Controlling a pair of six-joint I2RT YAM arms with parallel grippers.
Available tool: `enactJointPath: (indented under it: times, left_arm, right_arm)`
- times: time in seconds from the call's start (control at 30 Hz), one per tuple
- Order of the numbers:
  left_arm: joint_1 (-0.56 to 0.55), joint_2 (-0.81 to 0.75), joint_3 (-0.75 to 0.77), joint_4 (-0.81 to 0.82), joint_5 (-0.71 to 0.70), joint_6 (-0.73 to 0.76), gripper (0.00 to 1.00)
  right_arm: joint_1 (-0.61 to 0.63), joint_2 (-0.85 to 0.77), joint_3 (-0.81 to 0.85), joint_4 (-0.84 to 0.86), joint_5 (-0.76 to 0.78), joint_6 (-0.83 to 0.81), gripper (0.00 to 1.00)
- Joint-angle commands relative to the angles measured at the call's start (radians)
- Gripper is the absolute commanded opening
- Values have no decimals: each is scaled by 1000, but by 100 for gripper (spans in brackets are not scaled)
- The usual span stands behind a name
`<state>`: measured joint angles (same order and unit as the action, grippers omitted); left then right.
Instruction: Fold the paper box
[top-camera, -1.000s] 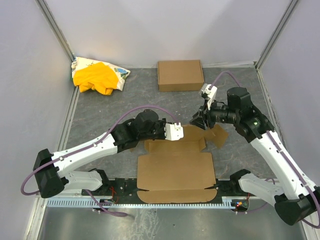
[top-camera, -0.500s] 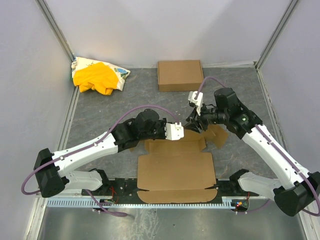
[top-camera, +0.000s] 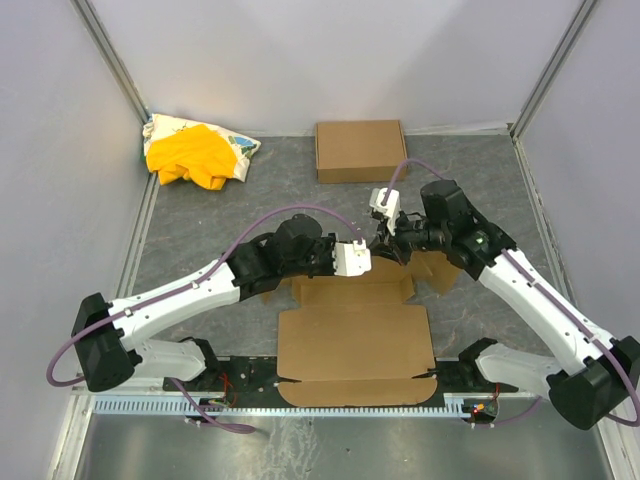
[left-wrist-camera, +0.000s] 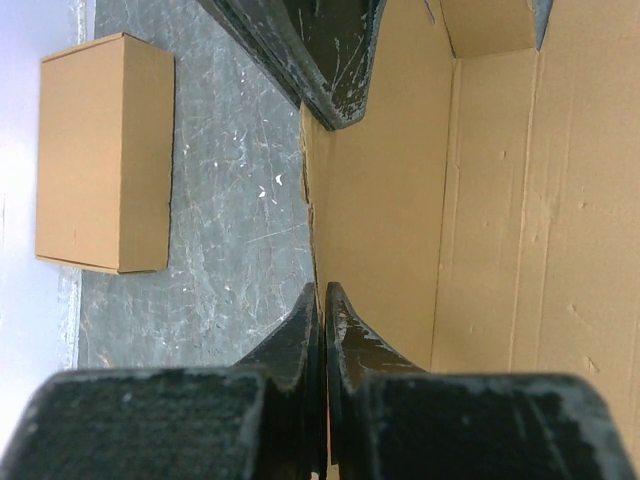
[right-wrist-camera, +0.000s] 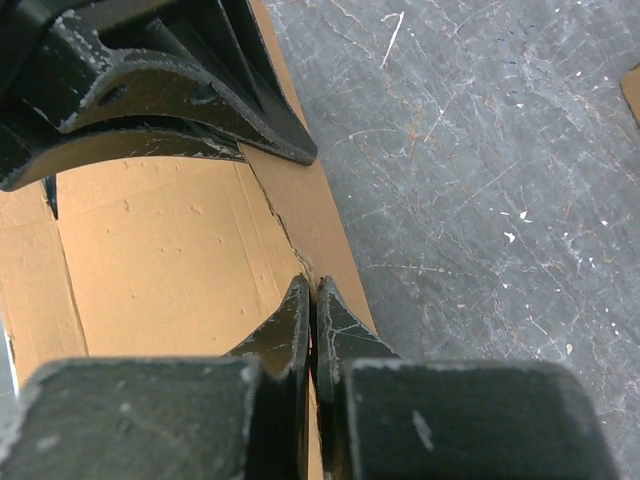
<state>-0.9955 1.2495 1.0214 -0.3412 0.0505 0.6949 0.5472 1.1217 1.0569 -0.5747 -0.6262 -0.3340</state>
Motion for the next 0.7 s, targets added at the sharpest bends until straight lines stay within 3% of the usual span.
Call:
enactJointPath:
  times: [0.0,0.13,0.23,0.33,0.5,0.67]
  left_arm:
    - [-11,22,29,-33,29,-52,3]
    - [-11,28,32,-37,26,-57,3]
    - [-12,29,34,-40,18,-59,3]
    - [-11,32,37,-39,11,-63,3]
    - [-10,33,32,-39,2,-69,3]
    - [-11,16,11,-36,3,-77,3]
  right_arm:
    - [13,-22,-31,82,58,33,2]
    - [14,-46,-36,100,85,43,5]
    - [14,-55,-22,76,91,50,41]
    - [13,-83,-22,58,110,68,53]
    - [14,-187,-44,92,207,169,55]
    - [13,-268,-35,73,520,322,42]
